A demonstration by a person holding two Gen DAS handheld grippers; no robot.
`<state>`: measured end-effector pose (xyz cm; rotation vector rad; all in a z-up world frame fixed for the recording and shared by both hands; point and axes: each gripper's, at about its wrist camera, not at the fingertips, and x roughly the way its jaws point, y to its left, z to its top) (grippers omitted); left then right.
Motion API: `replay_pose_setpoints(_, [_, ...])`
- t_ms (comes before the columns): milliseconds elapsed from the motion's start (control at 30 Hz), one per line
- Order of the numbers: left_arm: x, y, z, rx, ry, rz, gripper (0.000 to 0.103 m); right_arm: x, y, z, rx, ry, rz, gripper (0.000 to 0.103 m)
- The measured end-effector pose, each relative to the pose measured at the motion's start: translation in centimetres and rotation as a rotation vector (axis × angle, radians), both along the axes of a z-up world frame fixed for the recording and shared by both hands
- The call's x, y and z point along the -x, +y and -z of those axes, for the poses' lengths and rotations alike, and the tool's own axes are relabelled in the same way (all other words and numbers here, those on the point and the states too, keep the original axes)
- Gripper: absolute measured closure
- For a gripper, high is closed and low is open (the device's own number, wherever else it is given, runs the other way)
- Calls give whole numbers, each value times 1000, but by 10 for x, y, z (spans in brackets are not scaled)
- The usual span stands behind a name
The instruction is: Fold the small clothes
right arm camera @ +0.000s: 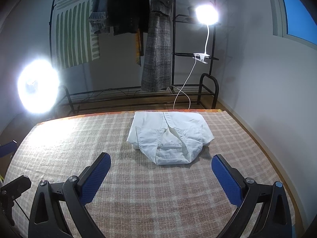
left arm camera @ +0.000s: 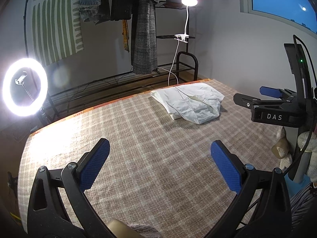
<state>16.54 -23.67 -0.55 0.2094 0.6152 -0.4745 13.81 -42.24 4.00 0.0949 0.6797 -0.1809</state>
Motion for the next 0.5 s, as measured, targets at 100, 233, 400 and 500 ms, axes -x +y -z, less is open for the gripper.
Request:
replay_pose_setpoints(100, [1,-1,0,0,2,-1,0,0,0,1,1,2,-4,0])
replay_pose_setpoints(233, [0,-1,1,1,0,-2,0,0,0,0,-3,3,-8,0])
replay_pose_setpoints(400, [0,-1,2,3,9,-10,0,0,-1,0,-8,7,-10,0])
replay_pose_setpoints(500, [0,-2,2,3,7,-13,0,0,-1,0,-6,7,-9,0])
